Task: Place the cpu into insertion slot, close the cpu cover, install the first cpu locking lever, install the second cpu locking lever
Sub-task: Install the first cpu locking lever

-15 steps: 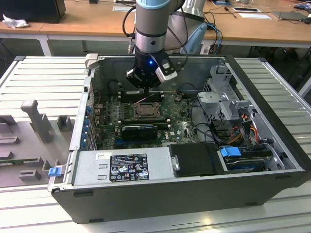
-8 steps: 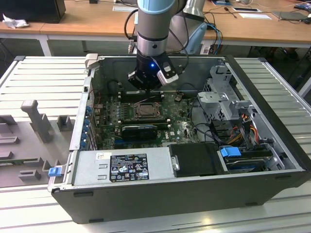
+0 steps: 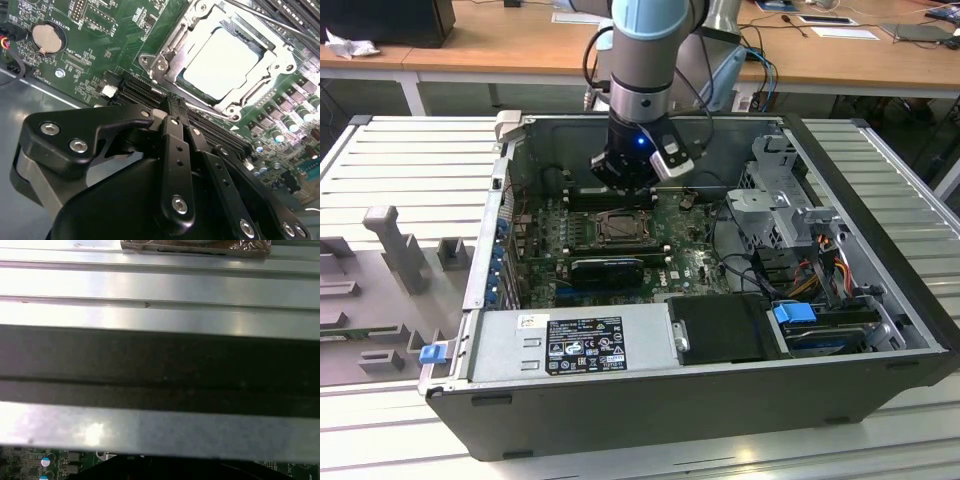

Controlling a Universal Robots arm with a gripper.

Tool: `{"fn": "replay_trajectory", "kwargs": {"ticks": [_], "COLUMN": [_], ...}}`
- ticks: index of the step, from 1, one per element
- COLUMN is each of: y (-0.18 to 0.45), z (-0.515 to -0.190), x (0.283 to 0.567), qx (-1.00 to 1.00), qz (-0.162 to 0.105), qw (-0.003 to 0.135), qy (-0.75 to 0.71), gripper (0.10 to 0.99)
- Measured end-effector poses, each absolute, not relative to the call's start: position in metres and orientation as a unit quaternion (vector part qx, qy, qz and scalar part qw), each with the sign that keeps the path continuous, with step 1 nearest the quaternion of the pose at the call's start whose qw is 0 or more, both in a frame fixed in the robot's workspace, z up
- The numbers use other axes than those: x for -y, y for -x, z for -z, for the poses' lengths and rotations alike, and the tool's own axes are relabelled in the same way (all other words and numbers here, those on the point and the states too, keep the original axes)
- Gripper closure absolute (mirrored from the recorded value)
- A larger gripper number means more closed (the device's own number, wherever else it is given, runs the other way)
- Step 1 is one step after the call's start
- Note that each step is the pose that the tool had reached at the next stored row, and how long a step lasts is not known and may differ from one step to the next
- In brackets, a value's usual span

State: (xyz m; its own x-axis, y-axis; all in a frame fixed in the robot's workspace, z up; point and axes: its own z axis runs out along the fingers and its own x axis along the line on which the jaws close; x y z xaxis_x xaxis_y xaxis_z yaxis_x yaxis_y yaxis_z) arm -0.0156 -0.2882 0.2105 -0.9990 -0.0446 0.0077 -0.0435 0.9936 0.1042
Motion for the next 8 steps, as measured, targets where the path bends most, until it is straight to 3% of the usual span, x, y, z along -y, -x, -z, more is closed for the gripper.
{"fn": "replay_trajectory", "kwargs": {"ticks": [8], "y": [0.0133], "z": [-0.2049], "x": [0.2874], "qx": [0.999], "qz": [0.047], "qw": [0.005], "qy": [-0.022], "gripper": [0.980]}}
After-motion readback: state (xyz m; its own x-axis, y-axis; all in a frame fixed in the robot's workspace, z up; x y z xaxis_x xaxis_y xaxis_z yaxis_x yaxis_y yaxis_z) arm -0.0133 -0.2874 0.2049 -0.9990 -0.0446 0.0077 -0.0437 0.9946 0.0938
